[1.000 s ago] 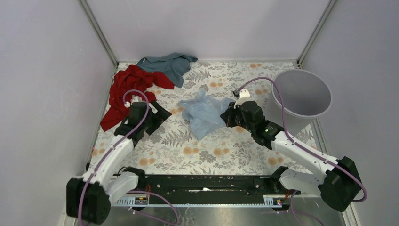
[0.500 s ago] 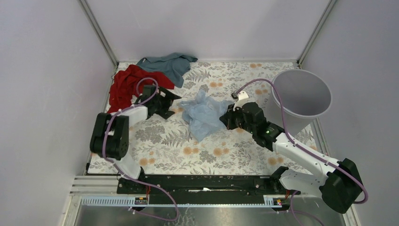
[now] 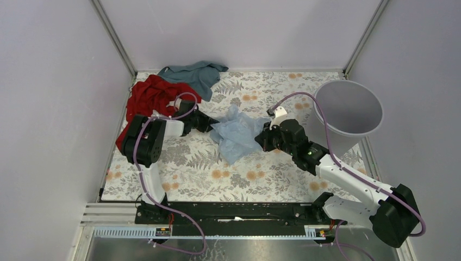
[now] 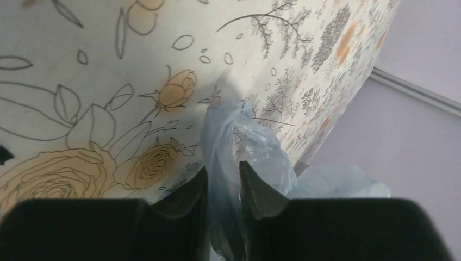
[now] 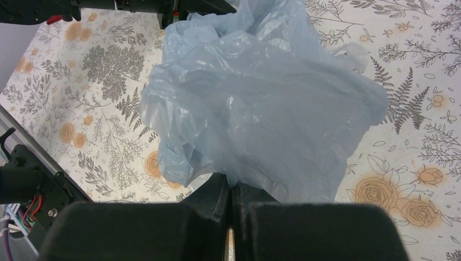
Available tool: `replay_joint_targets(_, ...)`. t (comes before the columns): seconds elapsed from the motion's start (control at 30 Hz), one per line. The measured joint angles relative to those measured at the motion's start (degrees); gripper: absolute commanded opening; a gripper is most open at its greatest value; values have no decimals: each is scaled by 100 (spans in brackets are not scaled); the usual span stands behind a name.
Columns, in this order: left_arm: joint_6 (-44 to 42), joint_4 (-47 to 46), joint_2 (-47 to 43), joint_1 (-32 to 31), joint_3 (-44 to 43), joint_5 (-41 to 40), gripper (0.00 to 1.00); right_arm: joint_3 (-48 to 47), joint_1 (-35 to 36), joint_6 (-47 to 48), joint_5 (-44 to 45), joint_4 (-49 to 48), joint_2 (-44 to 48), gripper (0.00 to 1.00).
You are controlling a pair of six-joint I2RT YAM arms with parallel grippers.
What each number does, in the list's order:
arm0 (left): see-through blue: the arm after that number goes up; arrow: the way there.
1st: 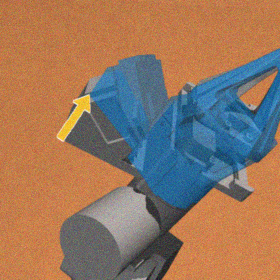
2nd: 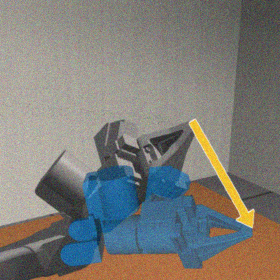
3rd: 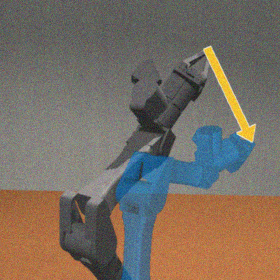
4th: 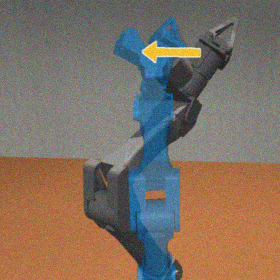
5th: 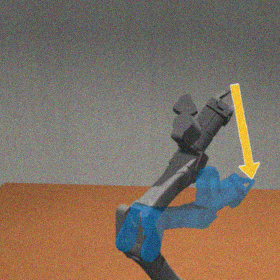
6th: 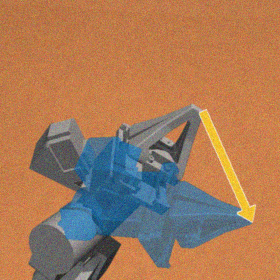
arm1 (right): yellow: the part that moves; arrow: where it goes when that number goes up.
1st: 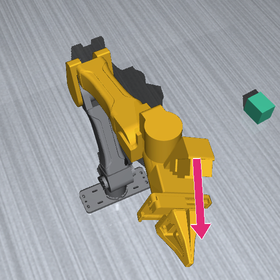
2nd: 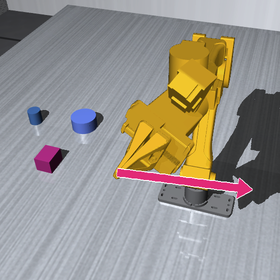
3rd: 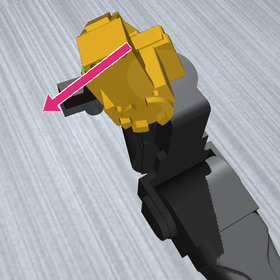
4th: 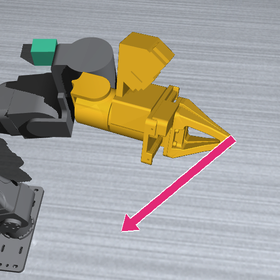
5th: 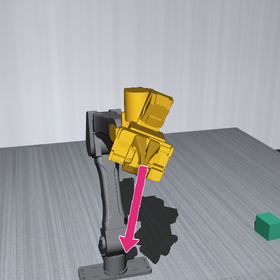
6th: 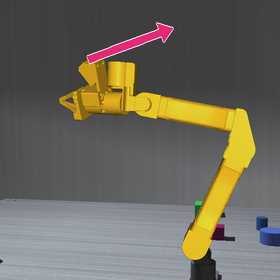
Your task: Put the trash bags into the trash bin
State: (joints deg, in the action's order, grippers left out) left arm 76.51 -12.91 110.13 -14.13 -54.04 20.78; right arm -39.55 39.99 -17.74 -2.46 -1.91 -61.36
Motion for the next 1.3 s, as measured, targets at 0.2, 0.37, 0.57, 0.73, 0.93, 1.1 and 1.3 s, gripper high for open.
replay_joint_targets(0.2,-621,249,-385,22,-120,-223,0,-101,0,2,48,396,149,0)
replay_joint_targets(0.37,-1283,754,-2205,20,131,-577,0,-455,-2,-4,195,909,234,0)
replay_joint_targets(0.57,-1735,1491,-4870,-46,734,-920,0,-1073,-2,-2,323,1423,-7,0)
replay_joint_targets(0.73,-1751,2487,-6022,-455,881,-1320,0,-1690,-2,160,363,1821,-562,0)
replay_joint_targets(0.93,-1488,3182,-6408,-964,887,-1744,0,-2881,-63,452,942,2465,-1543,39)
replay_joint_targets(1.1,-1036,3462,-6306,-1187,1043,-2096,0,-3591,-79,501,938,2916,-2026,78)
replay_joint_targets(1.3,-291,3582,-6314,-1200,1342,-2597,0,-3534,-79,461,1180,3429,-1904,90)
